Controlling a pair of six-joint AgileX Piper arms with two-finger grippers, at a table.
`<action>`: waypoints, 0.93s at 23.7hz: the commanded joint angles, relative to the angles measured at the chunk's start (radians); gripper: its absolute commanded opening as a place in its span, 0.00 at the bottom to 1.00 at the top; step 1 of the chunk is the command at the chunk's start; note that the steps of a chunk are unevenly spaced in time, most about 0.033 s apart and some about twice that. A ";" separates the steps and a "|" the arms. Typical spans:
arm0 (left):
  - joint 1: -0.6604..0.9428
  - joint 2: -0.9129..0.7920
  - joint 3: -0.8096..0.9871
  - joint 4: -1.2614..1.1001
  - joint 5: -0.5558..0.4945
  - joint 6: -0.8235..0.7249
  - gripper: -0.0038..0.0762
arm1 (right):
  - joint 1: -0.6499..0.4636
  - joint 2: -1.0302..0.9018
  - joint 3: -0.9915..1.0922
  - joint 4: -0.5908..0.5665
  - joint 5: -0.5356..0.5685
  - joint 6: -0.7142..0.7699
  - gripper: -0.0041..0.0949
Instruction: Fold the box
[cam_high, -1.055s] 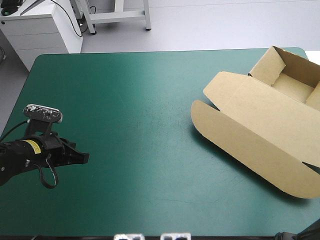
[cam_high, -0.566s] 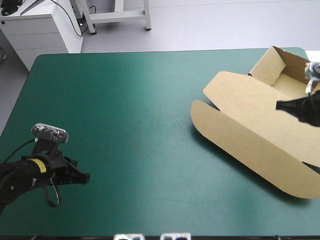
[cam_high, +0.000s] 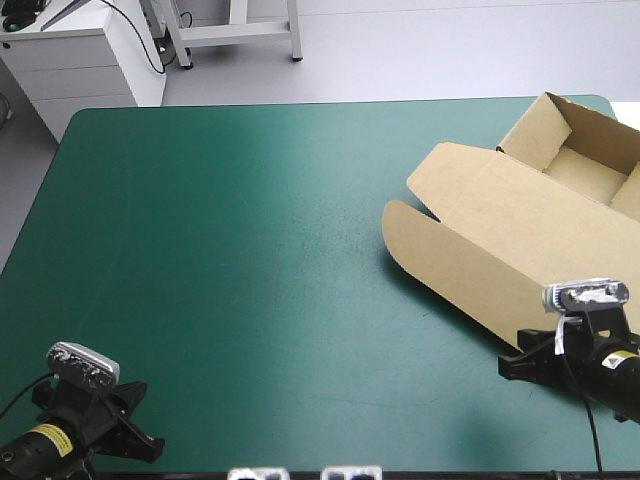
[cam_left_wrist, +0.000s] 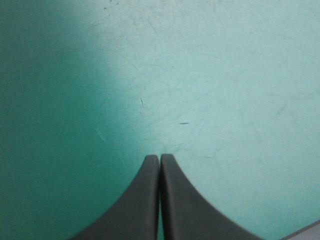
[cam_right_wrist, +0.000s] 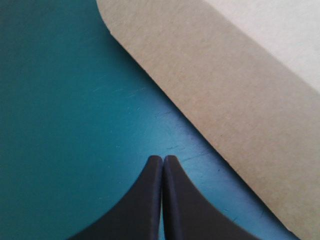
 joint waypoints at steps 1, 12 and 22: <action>-0.003 -0.025 0.013 -0.042 -0.068 0.023 0.04 | 0.000 -0.026 0.070 0.049 -0.081 -0.053 0.03; -0.003 -0.037 0.037 -0.037 -0.044 0.011 0.04 | 0.000 -0.115 0.263 -0.037 -0.203 -0.042 0.03; -0.003 -0.037 0.037 -0.037 -0.044 0.011 0.04 | 0.000 -0.115 0.263 -0.020 -0.203 -0.042 0.03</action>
